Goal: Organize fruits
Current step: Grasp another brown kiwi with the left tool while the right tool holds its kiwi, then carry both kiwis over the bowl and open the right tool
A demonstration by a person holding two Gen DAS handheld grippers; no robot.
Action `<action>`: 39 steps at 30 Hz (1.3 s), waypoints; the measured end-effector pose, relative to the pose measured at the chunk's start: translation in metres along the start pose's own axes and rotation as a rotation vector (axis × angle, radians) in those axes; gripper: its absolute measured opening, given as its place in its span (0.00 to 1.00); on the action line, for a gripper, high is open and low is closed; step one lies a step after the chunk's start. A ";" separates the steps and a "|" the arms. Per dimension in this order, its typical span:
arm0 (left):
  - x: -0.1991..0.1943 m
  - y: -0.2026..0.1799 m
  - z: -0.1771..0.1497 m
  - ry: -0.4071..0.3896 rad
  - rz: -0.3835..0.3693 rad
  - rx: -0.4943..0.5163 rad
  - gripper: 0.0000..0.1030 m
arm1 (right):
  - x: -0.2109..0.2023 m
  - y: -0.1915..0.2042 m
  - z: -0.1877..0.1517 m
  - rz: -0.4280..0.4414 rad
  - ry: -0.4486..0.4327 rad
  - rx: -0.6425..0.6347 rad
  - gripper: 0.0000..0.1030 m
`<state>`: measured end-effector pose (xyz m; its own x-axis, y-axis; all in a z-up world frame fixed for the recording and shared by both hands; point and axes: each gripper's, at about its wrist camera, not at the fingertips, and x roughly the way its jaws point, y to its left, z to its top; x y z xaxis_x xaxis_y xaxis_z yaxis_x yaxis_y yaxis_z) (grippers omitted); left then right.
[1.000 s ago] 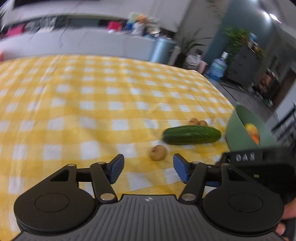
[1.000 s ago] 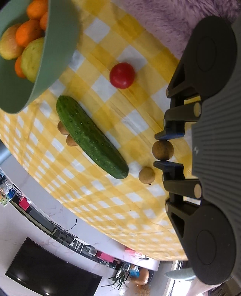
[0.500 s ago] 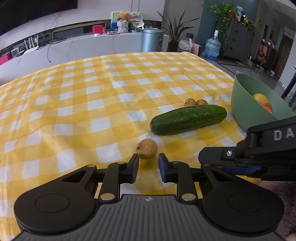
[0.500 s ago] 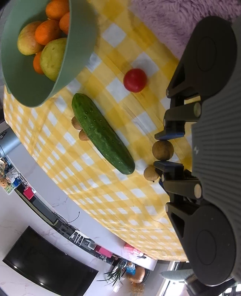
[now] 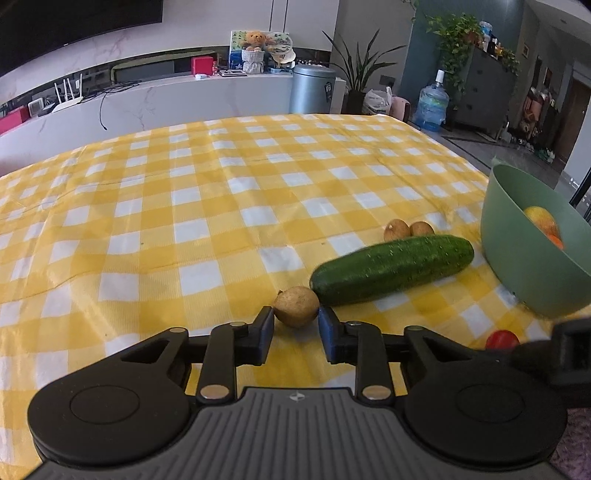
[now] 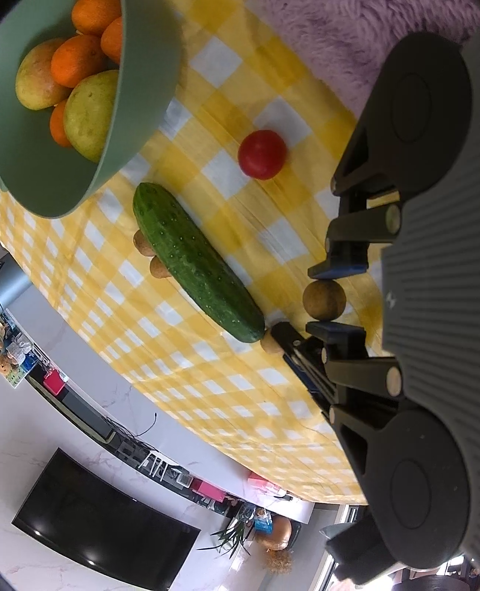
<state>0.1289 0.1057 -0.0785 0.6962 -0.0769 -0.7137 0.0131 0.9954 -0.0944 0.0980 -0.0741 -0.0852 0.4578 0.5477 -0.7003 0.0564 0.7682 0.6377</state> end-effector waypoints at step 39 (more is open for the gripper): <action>-0.063 -0.011 0.010 -0.119 -0.019 -0.136 0.29 | -0.053 0.014 0.005 0.004 -0.203 -0.143 0.20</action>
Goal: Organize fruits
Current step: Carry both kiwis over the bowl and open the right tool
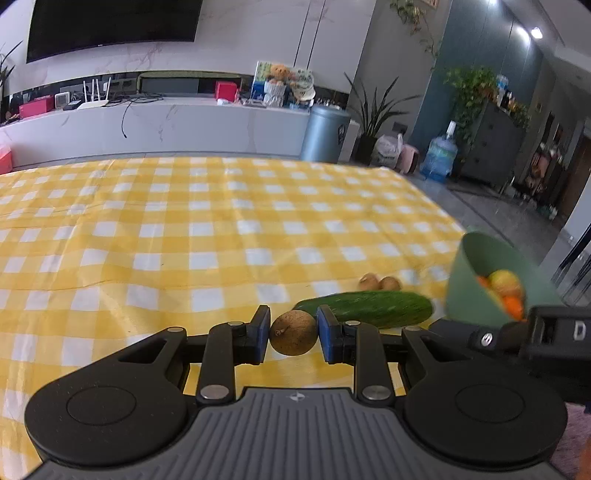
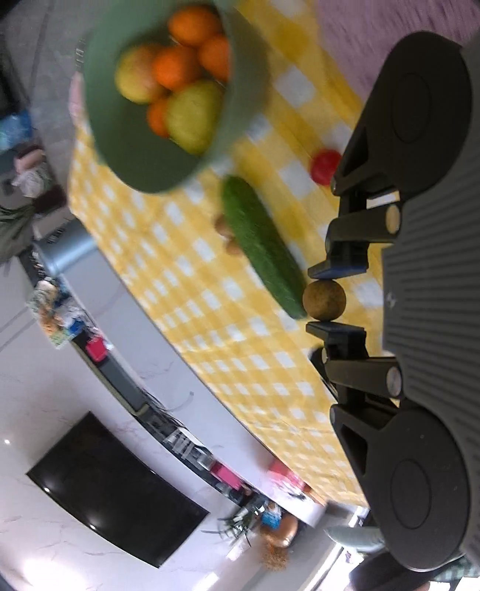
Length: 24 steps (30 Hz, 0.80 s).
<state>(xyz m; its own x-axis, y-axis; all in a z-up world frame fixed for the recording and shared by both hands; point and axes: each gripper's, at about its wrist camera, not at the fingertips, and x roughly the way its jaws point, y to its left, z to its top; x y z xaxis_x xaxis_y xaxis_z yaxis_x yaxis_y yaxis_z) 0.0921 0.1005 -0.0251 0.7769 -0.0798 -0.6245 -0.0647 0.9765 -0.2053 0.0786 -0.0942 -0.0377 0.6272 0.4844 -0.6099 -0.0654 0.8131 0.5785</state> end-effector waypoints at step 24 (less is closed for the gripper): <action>-0.003 -0.120 0.009 -0.065 -0.309 0.033 0.29 | -0.049 -0.095 0.044 -0.207 -0.218 0.073 0.20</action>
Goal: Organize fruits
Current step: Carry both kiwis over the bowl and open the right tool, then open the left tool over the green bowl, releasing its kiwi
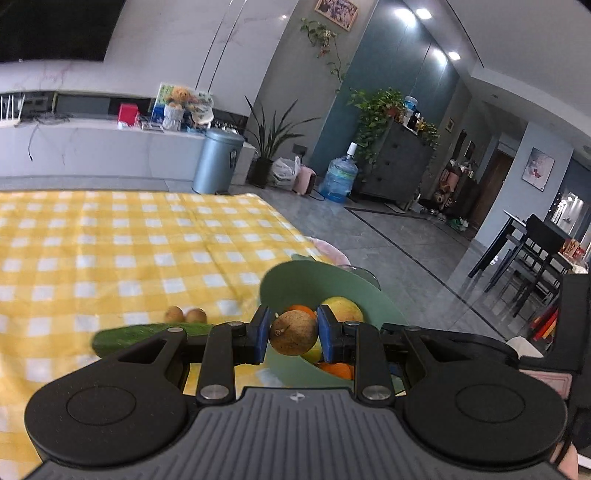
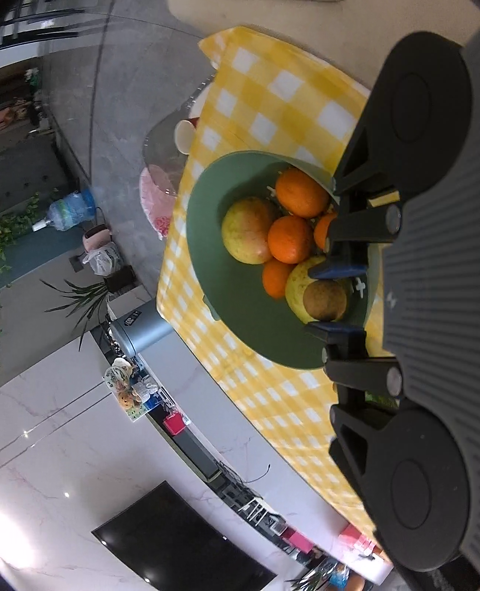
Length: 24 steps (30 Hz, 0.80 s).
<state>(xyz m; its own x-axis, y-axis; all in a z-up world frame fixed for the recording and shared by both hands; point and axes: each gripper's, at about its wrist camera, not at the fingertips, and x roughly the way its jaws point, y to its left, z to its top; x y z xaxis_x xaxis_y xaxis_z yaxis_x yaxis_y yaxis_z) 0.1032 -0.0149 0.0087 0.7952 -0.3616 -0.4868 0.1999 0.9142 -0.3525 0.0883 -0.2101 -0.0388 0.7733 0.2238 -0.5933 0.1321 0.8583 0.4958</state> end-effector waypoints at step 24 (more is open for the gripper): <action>0.078 -0.002 0.033 0.130 -0.099 -0.036 0.29 | -0.033 -0.031 0.006 -0.133 -0.284 0.156 0.68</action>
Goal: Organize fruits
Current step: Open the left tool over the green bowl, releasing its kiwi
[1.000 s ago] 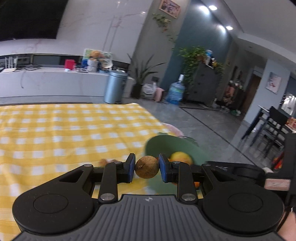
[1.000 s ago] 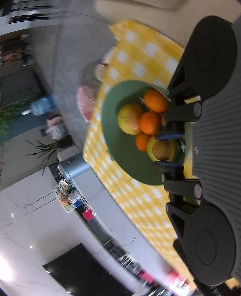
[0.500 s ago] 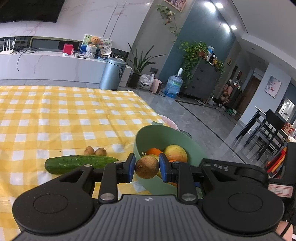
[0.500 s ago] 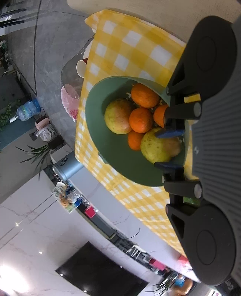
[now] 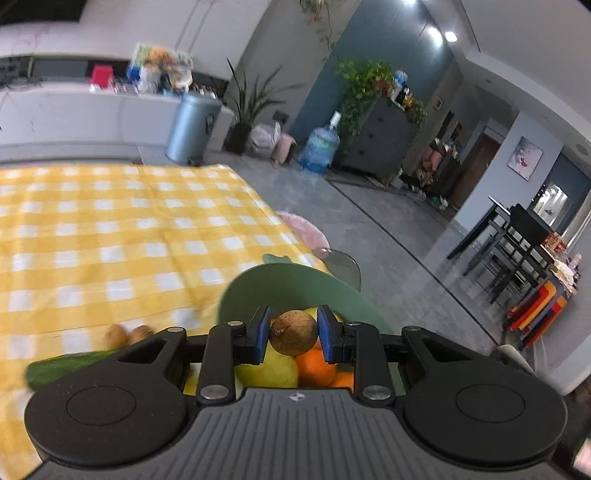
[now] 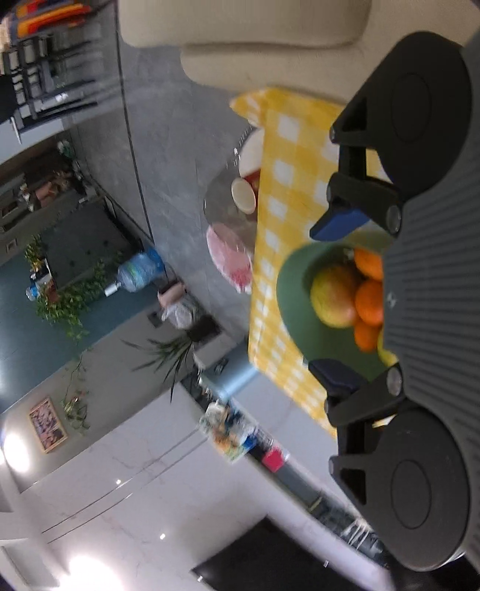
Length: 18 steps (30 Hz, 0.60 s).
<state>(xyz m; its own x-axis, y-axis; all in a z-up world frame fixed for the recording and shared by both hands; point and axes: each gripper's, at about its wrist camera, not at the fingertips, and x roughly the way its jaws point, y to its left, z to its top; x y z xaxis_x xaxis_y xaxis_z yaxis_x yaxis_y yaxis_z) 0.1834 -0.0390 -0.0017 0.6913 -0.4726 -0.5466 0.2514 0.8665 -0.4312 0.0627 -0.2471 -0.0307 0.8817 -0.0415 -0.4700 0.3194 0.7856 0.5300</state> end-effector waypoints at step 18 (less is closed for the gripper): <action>0.061 0.014 0.000 0.074 0.080 -0.029 0.37 | 0.015 -0.013 -0.004 -0.015 0.050 0.036 0.81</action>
<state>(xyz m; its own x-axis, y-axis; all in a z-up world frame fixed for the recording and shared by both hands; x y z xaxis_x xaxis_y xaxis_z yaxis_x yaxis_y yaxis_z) 0.2290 -0.0559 -0.0406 0.6563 -0.4133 -0.6313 0.1768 0.8976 -0.4038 0.0701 -0.2554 -0.0471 0.8587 -0.0216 -0.5120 0.3456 0.7622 0.5475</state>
